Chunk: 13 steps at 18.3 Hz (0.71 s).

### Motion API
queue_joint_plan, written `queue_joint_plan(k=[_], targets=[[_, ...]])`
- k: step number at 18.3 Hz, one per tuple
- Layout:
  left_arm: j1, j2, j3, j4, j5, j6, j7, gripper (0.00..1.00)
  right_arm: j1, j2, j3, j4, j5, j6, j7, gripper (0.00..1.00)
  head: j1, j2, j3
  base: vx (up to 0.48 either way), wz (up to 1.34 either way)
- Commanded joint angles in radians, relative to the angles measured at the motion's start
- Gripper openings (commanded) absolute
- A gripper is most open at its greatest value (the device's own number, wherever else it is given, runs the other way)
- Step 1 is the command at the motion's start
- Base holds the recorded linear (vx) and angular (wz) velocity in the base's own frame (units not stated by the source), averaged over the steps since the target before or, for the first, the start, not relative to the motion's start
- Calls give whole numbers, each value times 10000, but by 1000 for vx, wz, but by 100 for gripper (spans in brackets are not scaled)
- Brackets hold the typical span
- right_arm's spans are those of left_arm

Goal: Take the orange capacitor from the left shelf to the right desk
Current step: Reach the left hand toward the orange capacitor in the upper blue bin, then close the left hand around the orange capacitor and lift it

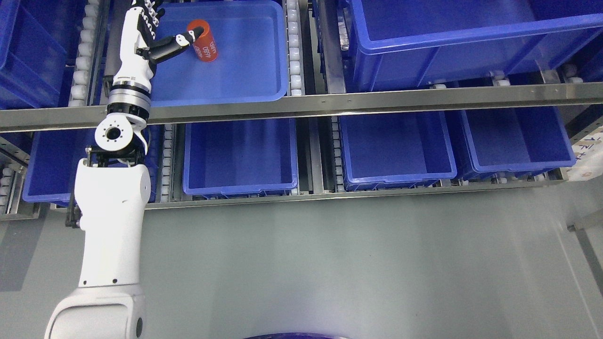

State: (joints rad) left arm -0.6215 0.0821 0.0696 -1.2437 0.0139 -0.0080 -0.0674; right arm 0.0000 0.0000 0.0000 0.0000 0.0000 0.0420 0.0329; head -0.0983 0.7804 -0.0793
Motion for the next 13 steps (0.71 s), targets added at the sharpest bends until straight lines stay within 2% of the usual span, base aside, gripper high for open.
queue_joint_plan(k=[1, 6, 9, 13], targets=[[-1300, 38, -1431, 4455, -16, -134, -215, 100, 15, -174, -107, -337, 0, 25, -7, 100, 0, 0, 0, 0, 0], [-1470, 37, -1280, 5242, -583, -702, -108, 100, 15, -174, -107, -337, 0, 25, -7, 100, 0, 0, 0, 0, 0], [-1486, 114, -1003, 5410, -614, -717, -108, 100, 15, -174, -107, -337, 0, 25, -7, 100, 0, 0, 0, 0, 0], [-1822, 130, -941, 6192, -614, -1253, -17, 97, 15, -174, -107, -337, 0, 10, -7, 100, 0, -1, 0, 0, 0]])
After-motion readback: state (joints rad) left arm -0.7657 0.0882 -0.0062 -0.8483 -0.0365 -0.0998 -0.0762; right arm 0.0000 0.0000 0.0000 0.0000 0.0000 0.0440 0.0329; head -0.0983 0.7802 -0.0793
